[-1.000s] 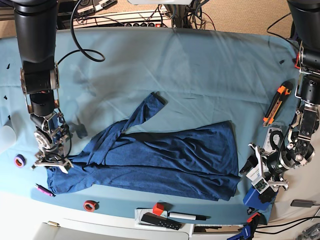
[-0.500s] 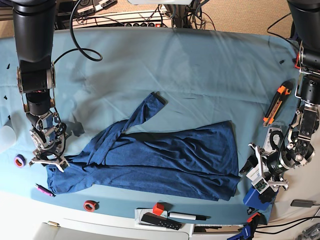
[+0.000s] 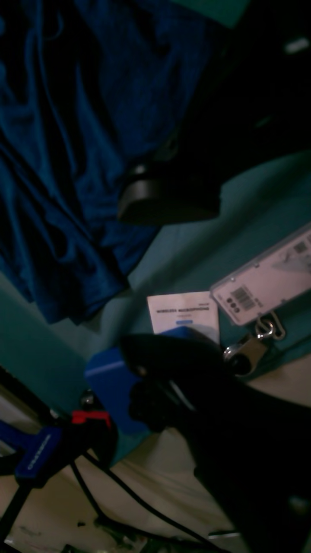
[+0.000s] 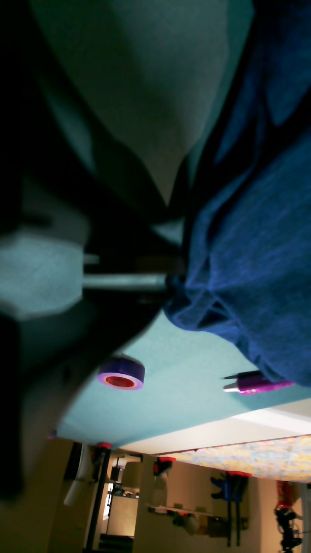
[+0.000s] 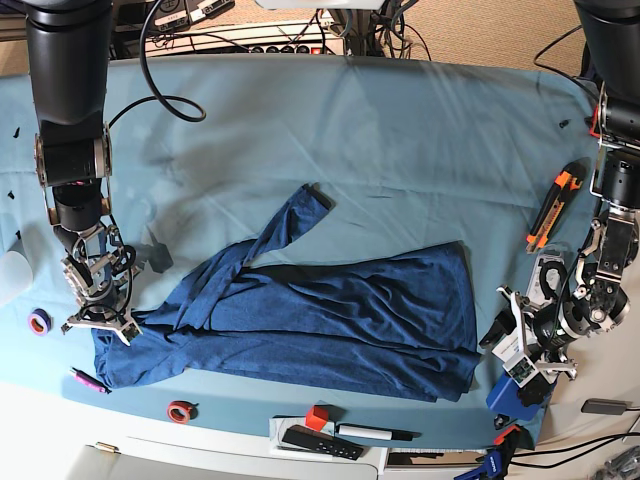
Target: Layout the t-shirt on the table in an organized manner, then fold the t-shirt properly
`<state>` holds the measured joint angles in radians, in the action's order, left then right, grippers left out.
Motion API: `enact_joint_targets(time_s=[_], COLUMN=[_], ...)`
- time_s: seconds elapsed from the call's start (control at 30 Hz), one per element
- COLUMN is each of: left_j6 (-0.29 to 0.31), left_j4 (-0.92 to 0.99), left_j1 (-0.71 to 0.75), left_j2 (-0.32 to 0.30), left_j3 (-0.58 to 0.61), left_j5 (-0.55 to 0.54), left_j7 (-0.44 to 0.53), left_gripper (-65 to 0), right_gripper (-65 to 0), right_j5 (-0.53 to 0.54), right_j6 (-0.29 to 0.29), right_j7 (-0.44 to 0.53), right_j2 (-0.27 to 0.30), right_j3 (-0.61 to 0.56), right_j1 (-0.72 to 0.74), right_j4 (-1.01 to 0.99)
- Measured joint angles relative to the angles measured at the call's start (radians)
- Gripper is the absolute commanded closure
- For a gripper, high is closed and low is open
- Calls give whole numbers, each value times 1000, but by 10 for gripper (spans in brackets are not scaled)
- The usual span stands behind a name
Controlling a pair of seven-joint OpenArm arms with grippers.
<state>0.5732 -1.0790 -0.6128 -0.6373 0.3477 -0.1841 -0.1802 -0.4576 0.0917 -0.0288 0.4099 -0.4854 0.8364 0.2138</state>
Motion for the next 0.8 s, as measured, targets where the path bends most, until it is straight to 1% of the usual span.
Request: enact_joint_targets(time_s=[0.17, 0.23, 0.3, 0.37, 0.47, 0.53, 0.57, 0.6, 0.73, 0.8], left_j6=[0, 0, 0, 0, 0, 0, 0, 0, -35, -46], left_j4=[0, 0, 0, 0, 0, 0, 0, 0, 0, 0], left_j1=[0, 0, 0, 0, 0, 0, 0, 0, 0, 0], left_j2=[0, 0, 0, 0, 0, 0, 0, 0, 0, 0], left_j3=[0, 0, 0, 0, 0, 0, 0, 0, 0, 0], left_j5=[0, 0, 0, 0, 0, 0, 0, -1, -1, 0], left_j7=[0, 0, 0, 0, 1, 0, 0, 2, 0, 0], left_gripper=[-369, -369, -369, -369, -369, -369, -369, -369, -369, -369], right_gripper=[0, 0, 0, 0, 0, -98, -135, -149, -151, -151], right_j5=[0, 0, 0, 1, 15, 14, 15, 15, 12, -20], right_j6=[-68, -78, -102, -107, -122, -122, -130, -139, -156, -178], right_j7=[0, 0, 0, 6, 56, 56, 57, 55, 44, 33], right_j2=[0, 0, 0, 0, 3, 0, -4, -18, -52, -78], right_j3=[0, 0, 0, 0, 1, 1, 2, 2, 6, 6], right_j1=[0, -3, -12, -34, -66, -78, -86, -93, -105, -102], right_j4=[0, 0, 1, 3, 10, 16, 18, 23, 31, 39])
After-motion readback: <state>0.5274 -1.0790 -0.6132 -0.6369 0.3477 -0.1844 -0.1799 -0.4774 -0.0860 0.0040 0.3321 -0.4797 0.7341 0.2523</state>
